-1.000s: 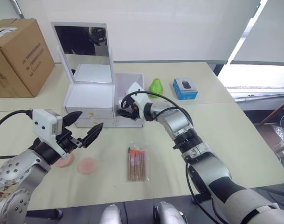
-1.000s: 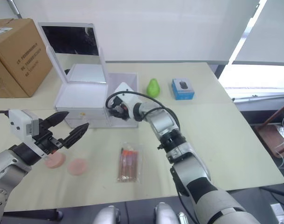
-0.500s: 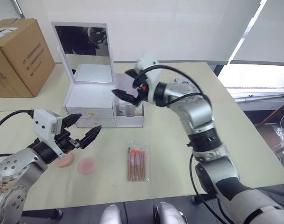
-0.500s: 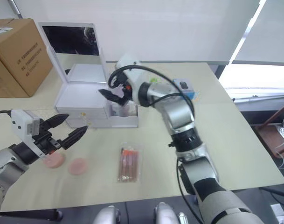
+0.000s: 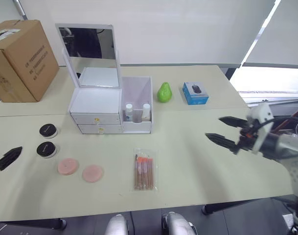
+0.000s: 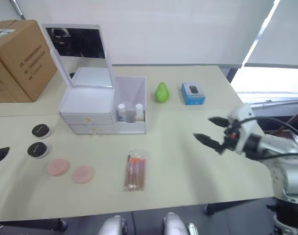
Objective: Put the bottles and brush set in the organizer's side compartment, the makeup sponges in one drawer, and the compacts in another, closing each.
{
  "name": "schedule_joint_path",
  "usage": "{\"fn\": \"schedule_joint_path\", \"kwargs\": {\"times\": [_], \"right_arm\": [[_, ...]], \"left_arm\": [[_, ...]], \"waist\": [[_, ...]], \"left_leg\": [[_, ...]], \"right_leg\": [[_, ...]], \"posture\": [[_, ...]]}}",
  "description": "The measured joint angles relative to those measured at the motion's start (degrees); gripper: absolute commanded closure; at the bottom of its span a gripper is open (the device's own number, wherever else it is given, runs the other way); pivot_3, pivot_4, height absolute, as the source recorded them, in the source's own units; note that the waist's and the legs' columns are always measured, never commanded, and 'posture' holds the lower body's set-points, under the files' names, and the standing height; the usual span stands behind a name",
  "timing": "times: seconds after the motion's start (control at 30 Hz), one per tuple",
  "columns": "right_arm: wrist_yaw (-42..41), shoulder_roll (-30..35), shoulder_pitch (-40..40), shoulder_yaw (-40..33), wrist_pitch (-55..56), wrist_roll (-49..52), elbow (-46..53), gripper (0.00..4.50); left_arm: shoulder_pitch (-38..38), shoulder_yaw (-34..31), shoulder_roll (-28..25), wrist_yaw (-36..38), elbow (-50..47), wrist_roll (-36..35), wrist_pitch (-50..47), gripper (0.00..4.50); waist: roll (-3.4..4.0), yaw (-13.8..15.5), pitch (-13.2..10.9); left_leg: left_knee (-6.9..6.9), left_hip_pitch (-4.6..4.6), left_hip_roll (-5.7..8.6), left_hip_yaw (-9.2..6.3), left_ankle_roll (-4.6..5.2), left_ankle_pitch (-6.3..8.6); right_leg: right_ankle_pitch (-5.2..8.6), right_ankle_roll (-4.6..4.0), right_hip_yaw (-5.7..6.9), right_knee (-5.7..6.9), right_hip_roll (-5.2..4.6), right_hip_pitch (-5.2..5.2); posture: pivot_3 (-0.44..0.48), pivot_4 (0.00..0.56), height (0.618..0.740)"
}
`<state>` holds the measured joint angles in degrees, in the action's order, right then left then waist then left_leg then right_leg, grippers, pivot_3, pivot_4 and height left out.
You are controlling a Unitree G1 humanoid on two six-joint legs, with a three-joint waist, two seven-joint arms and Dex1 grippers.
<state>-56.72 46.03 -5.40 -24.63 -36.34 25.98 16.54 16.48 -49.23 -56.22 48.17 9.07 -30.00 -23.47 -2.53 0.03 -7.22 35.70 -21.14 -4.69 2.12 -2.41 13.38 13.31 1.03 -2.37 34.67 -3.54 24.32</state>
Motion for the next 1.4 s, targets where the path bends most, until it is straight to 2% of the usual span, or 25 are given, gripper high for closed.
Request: {"fn": "schedule_joint_path", "kwargs": {"times": [0.1,0.27,0.37,0.47,0.6,0.77,0.93,1.1,1.23,1.4], "right_arm": [[-3.03,2.2,5.23,-4.32,6.36,-1.09,-6.88,0.02],[-5.32,3.0,7.89,-5.4,15.54,-3.05,-16.4,0.02],[-5.27,3.01,8.31,-5.39,17.32,-3.13,-17.42,0.02],[-4.91,2.8,8.34,-4.86,17.12,-2.14,-14.95,0.02],[-3.77,0.85,7.01,-0.78,13.22,1.55,-6.92,0.02],[-0.69,-0.78,1.33,8.9,1.87,9.45,4.76,0.02],[4.0,-0.79,-4.72,18.45,-13.13,15.75,10.42,0.02],[11.39,-3.64,-10.85,22.03,-31.52,23.21,9.57,0.02],[18.39,-12.38,-14.91,21.7,-49.23,28.78,2.84,0.0],[26.25,-17.93,-17.98,21.05,-55.71,32.02,-10.84,0.0]], "left_arm": [[-1.01,-0.48,-2.98,2.79,13.46,3.58,6.61,0.0],[-6.37,2.91,-6.47,3.09,30.93,10.15,20.49,0.0],[-9.07,4.18,-7.45,4.65,35.54,11.47,26.94,0.0],[-10.25,5.75,-7.35,7.3,35.49,11.61,28.63,0.0],[-9.79,8.54,-2.98,10.02,27.31,9.97,27.26,0.0],[-6.58,17.37,6.66,10.34,1.22,5.09,18.14,0.0],[-8.47,31.03,13.1,6.84,-20.96,2.77,9.94,0.0],[-14.26,44.93,17.51,5.12,-29.9,3.05,4.56,0.0],[-19.49,52.91,18.88,6.19,-29.01,5.31,3.42,0.88],[-20.97,56.5,18.96,9.13,-26.01,6.39,3.64,2.45]], "waist": [[-0.02,-0.24,0.0],[-0.12,-0.39,-0.01],[-0.14,-0.31,0.0],[-0.13,-0.34,0.01],[-0.13,-0.34,0.03],[-0.33,0.03,0.09],[-0.45,0.74,0.13],[-0.63,0.65,0.28],[-0.53,0.59,0.34],[-0.3,0.14,0.37]], "left_leg": [[-0.06,0.03,-0.01,0.02,-0.02,0.02],[-0.81,0.02,-0.03,0.22,-0.12,0.07],[-0.88,0.02,-0.04,0.66,-0.13,0.08],[-0.98,0.02,-0.06,1.08,-0.12,0.07],[-0.92,0.03,-0.07,1.18,-0.12,0.07],[-0.73,-0.16,-0.07,1.2,-0.05,0.02],[-0.46,-0.33,-0.03,1.18,0.37,-0.22],[-0.37,-0.36,0.0,0.91,0.41,-0.25],[0.23,-0.48,0.0,-0.03,0.47,-0.28],[0.27,-0.49,0.07,-0.24,0.58,-0.24]], "right_leg": [[0.0,0.0,0.0,-0.07,0.0,0.03],[0.0,-0.01,0.04,-0.58,-0.08,0.13],[-0.06,-0.02,0.24,-0.49,-0.43,0.18],[-0.1,0.04,0.45,-0.44,-0.76,0.17],[-0.18,0.17,0.49,-0.44,-0.84,0.03],[-0.32,0.23,0.48,-0.43,-0.84,-0.12],[-0.43,0.29,0.4,-0.46,-0.82,-0.2],[-0.54,0.27,0.2,-0.47,-0.55,-0.23],[-0.64,0.17,-0.16,-0.45,0.19,-0.34],[-0.65,0.17,-0.21,-0.46,0.27,-0.3]], "posture": [[0.0,0.15,0.73],[0.0,0.15,0.73],[0.0,0.15,0.73],[0.0,0.15,0.73],[0.0,0.15,0.73],[0.0,0.15,0.73],[0.0,0.15,0.73],[0.0,0.15,0.73],[0.0,0.15,0.73],[0.0,0.15,0.73]]}}
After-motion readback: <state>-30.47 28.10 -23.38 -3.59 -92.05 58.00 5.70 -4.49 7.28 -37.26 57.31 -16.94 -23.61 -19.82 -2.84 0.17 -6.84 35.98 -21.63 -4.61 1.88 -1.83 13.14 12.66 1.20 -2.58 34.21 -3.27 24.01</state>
